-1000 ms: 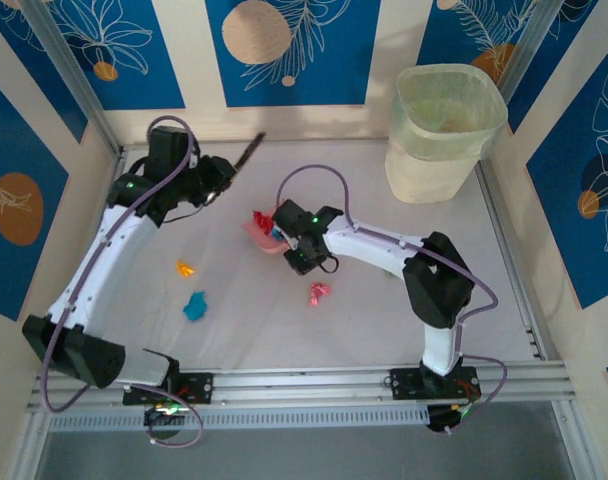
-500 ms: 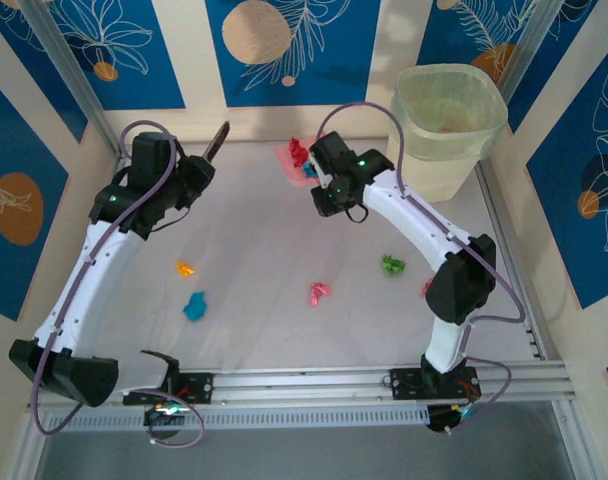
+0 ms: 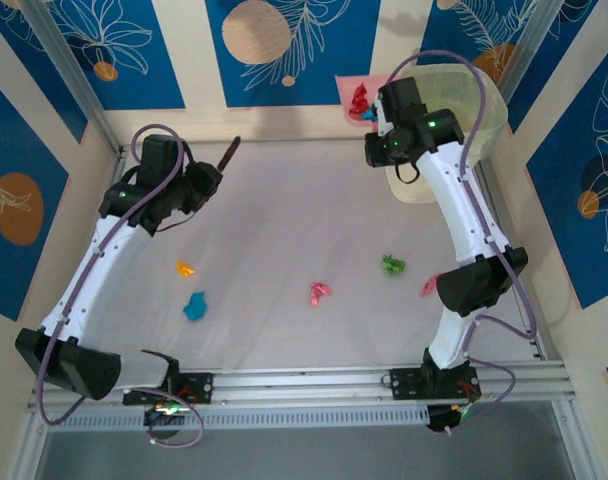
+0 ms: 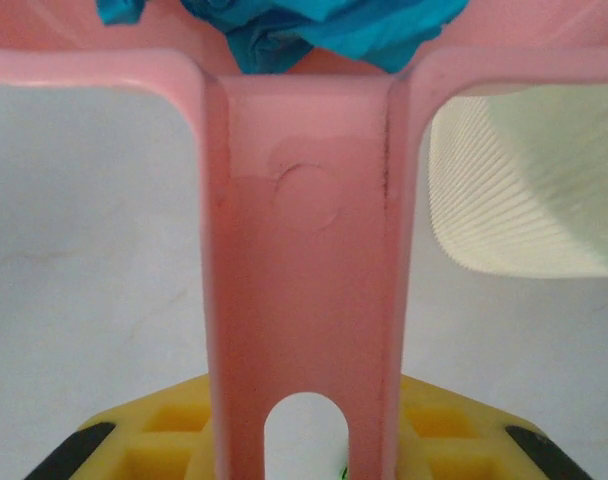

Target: Sweep away the paper scraps from the table

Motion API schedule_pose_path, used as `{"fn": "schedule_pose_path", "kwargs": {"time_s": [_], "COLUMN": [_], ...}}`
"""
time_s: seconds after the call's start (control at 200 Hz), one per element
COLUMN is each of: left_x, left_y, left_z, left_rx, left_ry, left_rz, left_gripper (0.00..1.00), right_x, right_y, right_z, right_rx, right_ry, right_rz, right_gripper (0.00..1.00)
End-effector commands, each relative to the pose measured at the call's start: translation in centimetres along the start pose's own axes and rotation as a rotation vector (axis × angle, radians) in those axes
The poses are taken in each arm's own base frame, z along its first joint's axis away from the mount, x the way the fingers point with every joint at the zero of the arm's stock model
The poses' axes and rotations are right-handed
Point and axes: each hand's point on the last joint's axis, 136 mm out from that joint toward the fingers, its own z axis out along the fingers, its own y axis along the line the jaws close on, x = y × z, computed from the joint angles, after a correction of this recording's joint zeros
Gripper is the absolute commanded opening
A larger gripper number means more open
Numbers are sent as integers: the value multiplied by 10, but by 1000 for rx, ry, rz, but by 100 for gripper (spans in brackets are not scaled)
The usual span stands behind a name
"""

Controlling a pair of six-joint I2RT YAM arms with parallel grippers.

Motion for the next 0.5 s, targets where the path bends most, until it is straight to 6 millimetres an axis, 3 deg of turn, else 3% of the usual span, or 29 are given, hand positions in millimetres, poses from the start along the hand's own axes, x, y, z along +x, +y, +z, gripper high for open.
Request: {"fn": "schedule_pose_path", "kwargs": {"time_s": [0.0,0.37,0.495], "left_x": [-1,8,8], "left_y": [-11,-13,-16], "left_z": [-2,-4,-4], "left_rx": [50,50,48], "left_ry": [11,42,49], "left_rz": [-2,2,8], "left_gripper": [0,0,0], "right_x": [-10,-31,-46], "right_y": [-13,-80,-84], "right_z": [-12,-16,-22], "right_rx": [-13,-96,-248], "right_ry": [-20,-58,-79], "right_rz": [33,301,422], "right_gripper": [0,0,0]}}
